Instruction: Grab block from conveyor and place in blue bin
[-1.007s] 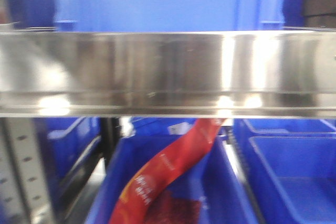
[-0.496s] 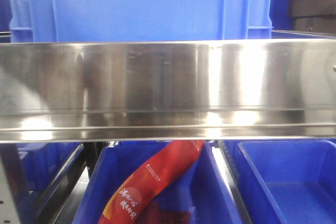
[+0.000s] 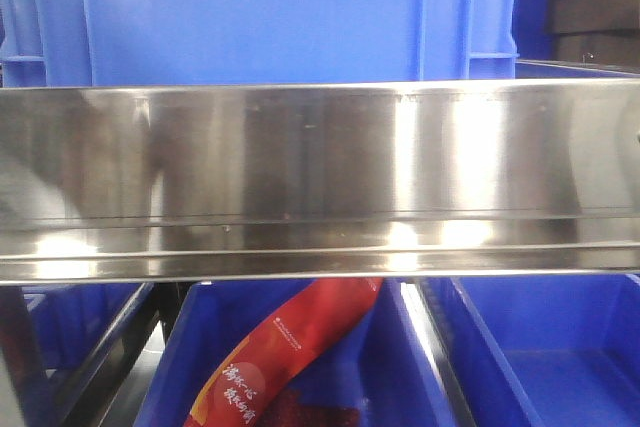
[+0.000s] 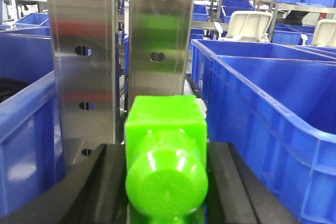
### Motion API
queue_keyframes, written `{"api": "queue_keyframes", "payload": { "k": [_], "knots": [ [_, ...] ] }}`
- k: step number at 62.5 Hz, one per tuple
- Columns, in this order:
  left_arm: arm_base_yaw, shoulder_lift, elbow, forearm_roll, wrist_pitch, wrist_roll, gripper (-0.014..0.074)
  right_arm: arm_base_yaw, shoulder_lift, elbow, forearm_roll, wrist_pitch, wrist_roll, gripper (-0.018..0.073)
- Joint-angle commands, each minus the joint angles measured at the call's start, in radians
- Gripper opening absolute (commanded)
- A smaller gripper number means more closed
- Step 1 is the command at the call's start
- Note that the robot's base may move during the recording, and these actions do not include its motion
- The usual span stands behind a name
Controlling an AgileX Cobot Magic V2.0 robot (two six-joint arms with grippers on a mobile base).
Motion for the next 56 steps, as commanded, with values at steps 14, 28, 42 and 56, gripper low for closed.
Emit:
{"api": "queue_keyframes", "payload": {
  "k": [14,28,42,56],
  "knots": [
    [0.002,-0.008,-0.001,0.002,-0.019,-0.002,-0.0111,0.001,-0.004,0.003,-0.009,-0.026,-0.001,-0.0162],
    [0.002,-0.007,-0.001,0.002,-0.040,-0.002,-0.0111,0.001,-0.004,0.003,-0.009,-0.068,-0.001,-0.0162],
    [0.002,-0.007,-0.001,0.000,-0.064,-0.002,-0.0111,0.001,-0.004,0.003,-0.009,-0.129,-0.001,-0.0162],
    [0.000,-0.002,-0.001,0.000,-0.060,-0.002,-0.0111,0.001,0.006,0.000,0.060,-0.182,-0.001,-0.0162]
  ]
}}
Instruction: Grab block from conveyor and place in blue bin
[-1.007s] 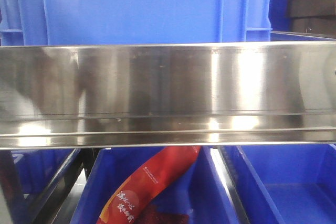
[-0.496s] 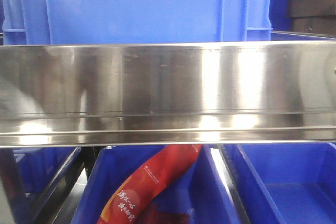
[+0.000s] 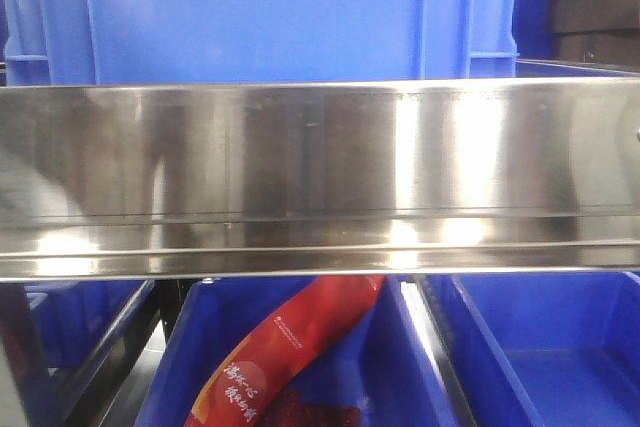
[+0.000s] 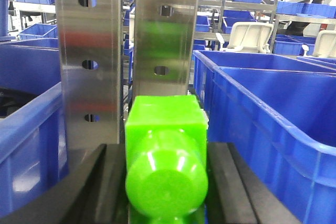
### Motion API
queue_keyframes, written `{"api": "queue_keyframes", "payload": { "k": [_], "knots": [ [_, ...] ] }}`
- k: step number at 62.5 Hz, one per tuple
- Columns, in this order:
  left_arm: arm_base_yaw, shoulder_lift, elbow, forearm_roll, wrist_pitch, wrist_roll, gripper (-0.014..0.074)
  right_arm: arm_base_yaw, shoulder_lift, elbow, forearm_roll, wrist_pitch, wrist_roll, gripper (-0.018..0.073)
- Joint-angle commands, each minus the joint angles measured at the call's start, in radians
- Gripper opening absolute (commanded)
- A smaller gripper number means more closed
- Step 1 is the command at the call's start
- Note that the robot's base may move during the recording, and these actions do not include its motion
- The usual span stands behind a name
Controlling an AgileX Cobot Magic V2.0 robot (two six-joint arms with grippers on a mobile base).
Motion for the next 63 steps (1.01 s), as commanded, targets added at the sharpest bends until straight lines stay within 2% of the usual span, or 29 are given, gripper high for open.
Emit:
{"api": "queue_keyframes", "payload": {
  "k": [1,7,11,16,30,37,45,57,63],
  "knots": [
    [0.000,0.002,-0.003,0.000,-0.020,-0.002,-0.0111,0.002,0.009,-0.006,0.038,-0.070,-0.001,-0.0162],
    [-0.017,0.025,-0.033,0.000,-0.005,0.025,-0.0111,0.026,0.060,-0.056,0.038,-0.021,-0.001,-0.0162],
    [-0.047,0.053,-0.072,0.000,0.004,0.062,-0.0111,0.058,0.101,-0.095,0.038,-0.004,-0.001,-0.0162],
    [-0.102,0.098,-0.125,0.000,0.004,0.066,-0.0111,0.105,0.174,-0.143,0.030,-0.011,-0.001,-0.0162],
    [-0.315,0.248,-0.274,0.002,-0.004,0.073,-0.0111,0.218,0.362,-0.282,0.025,-0.028,-0.001,-0.0162],
    [-0.452,0.348,-0.359,0.004,-0.004,0.083,-0.0111,0.277,0.457,-0.357,0.025,-0.051,-0.001,-0.0162],
    [-0.551,0.477,-0.451,0.028,-0.015,0.083,-0.0111,0.341,0.555,-0.434,0.023,-0.081,-0.001,-0.0162],
    [-0.578,0.637,-0.557,0.016,-0.059,0.083,-0.0111,0.425,0.691,-0.514,-0.060,-0.099,-0.001,-0.0162],
    [-0.578,0.694,-0.594,-0.054,-0.062,0.083,-0.0111,0.449,0.754,-0.527,-0.094,-0.115,-0.001,-0.0162]
  ]
}}
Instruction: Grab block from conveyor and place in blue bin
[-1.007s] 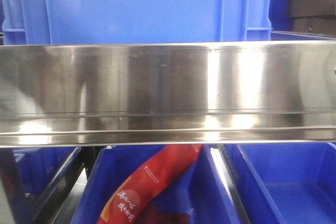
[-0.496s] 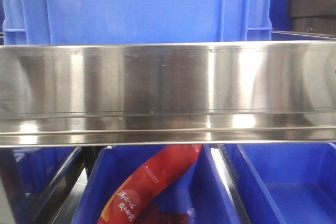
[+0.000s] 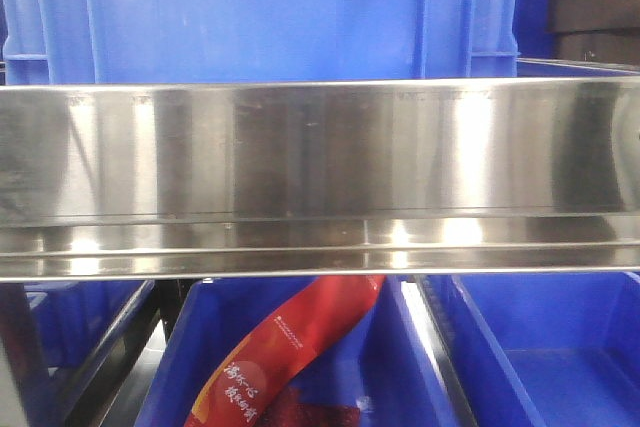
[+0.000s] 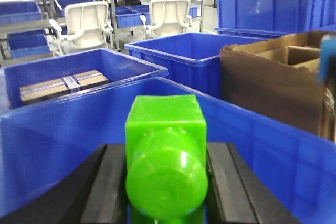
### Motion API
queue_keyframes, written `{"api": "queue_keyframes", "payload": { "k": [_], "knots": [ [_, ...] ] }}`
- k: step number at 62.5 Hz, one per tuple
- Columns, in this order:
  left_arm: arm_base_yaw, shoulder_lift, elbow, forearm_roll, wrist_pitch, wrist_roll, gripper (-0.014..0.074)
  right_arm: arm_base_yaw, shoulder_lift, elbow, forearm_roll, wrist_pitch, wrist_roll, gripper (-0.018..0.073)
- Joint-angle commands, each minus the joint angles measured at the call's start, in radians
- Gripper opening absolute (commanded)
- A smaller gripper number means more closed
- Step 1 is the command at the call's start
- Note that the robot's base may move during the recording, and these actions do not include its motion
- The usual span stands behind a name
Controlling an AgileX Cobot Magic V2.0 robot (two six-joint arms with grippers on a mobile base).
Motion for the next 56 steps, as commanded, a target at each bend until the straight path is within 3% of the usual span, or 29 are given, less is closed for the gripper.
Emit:
{"api": "queue_keyframes", "payload": {
  "k": [1,5,15,23,28,33,39,44,56],
  "knots": [
    [-0.007,0.044,-0.037,-0.065,-0.029,0.005,-0.0111,0.018,0.052,-0.016,-0.045,-0.035,-0.001,-0.0162],
    [-0.007,0.076,-0.047,-0.098,-0.027,0.005,-0.0111,0.020,0.085,-0.021,-0.069,-0.047,-0.001,-0.0162],
    [-0.007,0.121,-0.047,-0.098,-0.021,0.005,-0.0111,0.020,0.121,-0.021,-0.069,-0.083,-0.001,-0.0153],
    [-0.007,0.133,-0.047,-0.098,-0.002,0.005,-0.0088,0.020,0.144,-0.021,-0.069,-0.085,-0.001,-0.0004],
    [-0.007,0.133,-0.047,-0.098,0.018,0.005,0.0005,0.020,0.150,-0.021,-0.069,-0.085,-0.001,0.0147],
    [-0.007,0.133,-0.047,-0.098,0.028,0.005,0.0158,0.020,0.150,-0.021,-0.069,-0.085,-0.001,0.0318],
    [-0.007,0.133,-0.047,-0.098,0.026,0.005,0.0330,0.020,0.150,-0.021,-0.069,-0.087,-0.001,0.0421],
    [-0.007,0.133,-0.047,-0.098,0.022,0.005,0.0398,0.020,0.150,-0.021,-0.069,-0.087,-0.001,0.0434],
    [-0.005,0.126,-0.047,-0.096,0.002,0.005,0.0347,0.020,0.126,-0.021,-0.060,-0.085,-0.001,0.0426]
  ]
}}
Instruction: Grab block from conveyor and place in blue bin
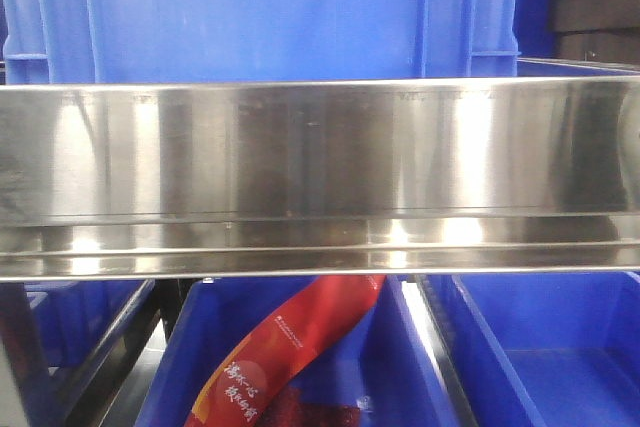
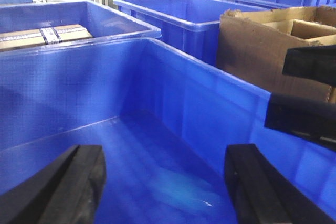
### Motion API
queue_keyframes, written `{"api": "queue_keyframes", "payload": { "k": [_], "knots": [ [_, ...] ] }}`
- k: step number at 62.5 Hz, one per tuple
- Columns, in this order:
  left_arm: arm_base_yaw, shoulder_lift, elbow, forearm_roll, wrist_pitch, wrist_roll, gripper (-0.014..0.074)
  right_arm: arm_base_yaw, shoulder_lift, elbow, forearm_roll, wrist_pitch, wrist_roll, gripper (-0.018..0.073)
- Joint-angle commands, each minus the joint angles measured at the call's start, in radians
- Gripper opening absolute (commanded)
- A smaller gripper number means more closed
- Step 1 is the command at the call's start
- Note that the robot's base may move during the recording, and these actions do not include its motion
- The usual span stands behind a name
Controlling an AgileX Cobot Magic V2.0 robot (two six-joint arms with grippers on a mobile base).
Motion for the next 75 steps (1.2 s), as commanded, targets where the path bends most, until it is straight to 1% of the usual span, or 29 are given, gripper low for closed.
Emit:
{"api": "queue_keyframes", "payload": {
  "k": [1,4,8,10,11,14,15,19,23,28,35,40,49,65,70,75],
  "knots": [
    [-0.005,-0.010,-0.008,-0.006,-0.029,0.005,0.0334,0.001,-0.027,-0.011,0.006,-0.019,-0.001,0.0415],
    [-0.005,-0.020,-0.008,-0.006,-0.026,0.005,0.0269,0.001,-0.045,-0.011,0.016,-0.006,-0.001,0.0382],
    [-0.005,-0.034,-0.008,-0.006,-0.016,0.005,0.0120,0.001,-0.063,-0.011,0.016,0.020,-0.001,0.0277],
    [-0.005,-0.035,-0.008,-0.006,-0.016,0.005,0.0061,-0.001,-0.067,-0.011,0.016,0.022,-0.001,0.0217],
    [-0.005,-0.036,-0.008,-0.004,-0.018,0.005,0.0016,-0.003,-0.067,-0.011,0.016,0.022,-0.001,0.0179],
    [-0.005,-0.038,-0.008,0.009,-0.032,0.005,-0.0083,-0.007,-0.067,-0.011,0.016,0.018,-0.001,0.0100],
    [-0.005,-0.038,-0.008,0.019,-0.038,0.005,-0.0112,-0.009,-0.064,-0.011,0.016,0.017,-0.001,0.0060],
    [0.000,-0.035,-0.008,0.045,-0.054,0.005,-0.0111,-0.017,-0.059,-0.011,0.016,0.016,-0.001,-0.0044],
    [0.010,-0.034,-0.008,0.056,-0.056,0.005,-0.0111,-0.022,-0.058,-0.011,0.016,0.016,-0.001,-0.0165],
    [0.026,-0.037,-0.008,0.056,-0.049,0.005,-0.0111,-0.024,-0.065,-0.011,0.021,0.016,-0.001,-0.0167],
    [0.044,-0.081,-0.008,0.037,-0.043,0.005,-0.0111,-0.024,-0.118,-0.011,0.094,0.016,0.002,-0.0167],
    [0.065,-0.126,-0.008,0.037,-0.038,0.005,-0.0111,-0.029,-0.164,-0.009,0.096,0.016,0.002,-0.0167],
    [0.141,-0.207,0.044,0.037,-0.038,0.005,-0.0111,-0.086,-0.213,0.022,0.093,0.018,0.002,-0.0167],
    [0.296,-0.410,0.283,0.036,-0.038,0.005,-0.0111,-0.209,-0.329,0.171,0.093,0.016,0.002,-0.0167],
    [0.329,-0.493,0.361,0.029,-0.038,0.005,-0.0111,-0.230,-0.375,0.238,0.093,0.009,0.002,-0.0167],
    [0.350,-0.566,0.441,0.027,-0.038,0.005,-0.0111,-0.232,-0.432,0.302,0.093,0.002,0.002,-0.0167]
  ]
}}
